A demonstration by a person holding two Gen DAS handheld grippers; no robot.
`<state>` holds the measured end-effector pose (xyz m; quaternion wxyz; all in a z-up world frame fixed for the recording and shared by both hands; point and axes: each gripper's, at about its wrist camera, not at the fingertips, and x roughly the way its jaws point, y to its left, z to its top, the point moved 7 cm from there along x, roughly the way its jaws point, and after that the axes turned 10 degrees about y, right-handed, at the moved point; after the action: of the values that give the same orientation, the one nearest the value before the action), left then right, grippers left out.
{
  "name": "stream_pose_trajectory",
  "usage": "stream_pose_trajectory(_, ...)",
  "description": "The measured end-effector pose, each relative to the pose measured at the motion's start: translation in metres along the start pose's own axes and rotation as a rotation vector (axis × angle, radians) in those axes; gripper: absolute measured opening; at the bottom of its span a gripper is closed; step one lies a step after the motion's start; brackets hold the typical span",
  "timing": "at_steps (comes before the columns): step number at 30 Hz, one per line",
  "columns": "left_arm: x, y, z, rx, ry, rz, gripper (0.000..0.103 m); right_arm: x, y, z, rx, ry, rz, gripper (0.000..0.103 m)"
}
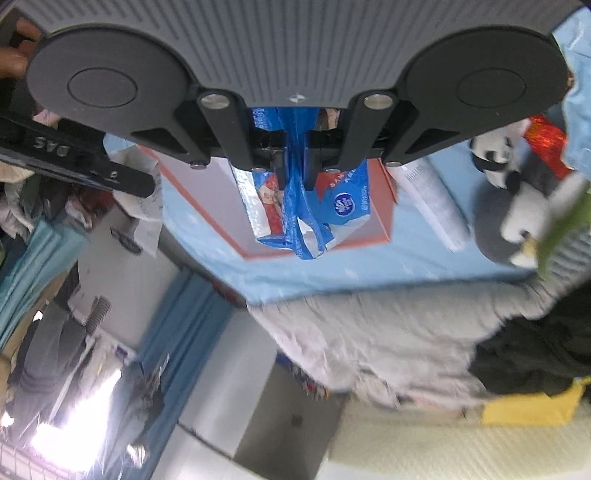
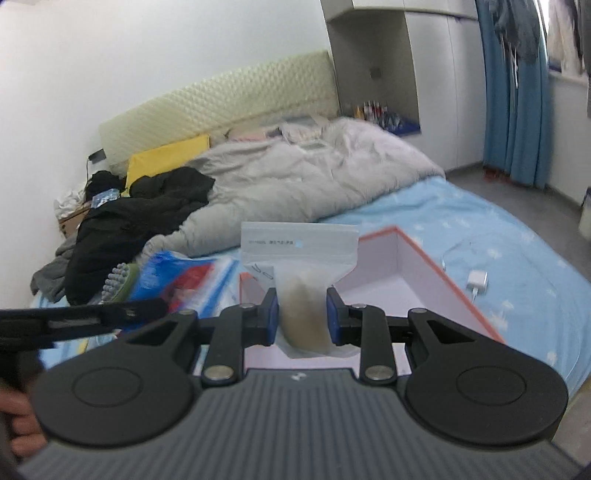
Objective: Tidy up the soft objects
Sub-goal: 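Carry the blue bag and clear pouch with both grippers over the pink box, then open both grippers to drop the bag and pouch into the pink box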
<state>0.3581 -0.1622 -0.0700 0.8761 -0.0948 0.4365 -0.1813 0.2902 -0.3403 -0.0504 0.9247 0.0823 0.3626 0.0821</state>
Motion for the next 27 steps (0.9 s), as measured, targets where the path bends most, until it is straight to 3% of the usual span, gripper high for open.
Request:
stream_pose_trajectory(11, 0.102, -0.013, 0.010, -0.003, 0.213, -0.007, 0.008, 0.063, -0.061, -0.019, 0.072, 0.177, -0.091, 0.030)
stream_pose_trajectory(18, 0.135, -0.019, 0.010, 0.019, 0.286, 0.028, 0.008, 0.091, -0.082, -0.044, 0.102, 0.273, -0.113, 0.031)
stream_pose_trajectory(23, 0.142, -0.016, 0.009, -0.008, 0.311, 0.015, 0.010, 0.095, -0.086, -0.052, 0.118, 0.288, -0.111, 0.033)
stream_pose_trajectory(25, 0.141, -0.014, 0.009, -0.019, 0.317, 0.022, 0.027, 0.096, -0.087, -0.054, 0.128, 0.297, -0.105, 0.035)
stream_pose_trajectory(27, 0.138, -0.014, 0.008, -0.014, 0.304, 0.022, 0.038, 0.096, -0.087, -0.053, 0.134, 0.301, -0.093, 0.044)
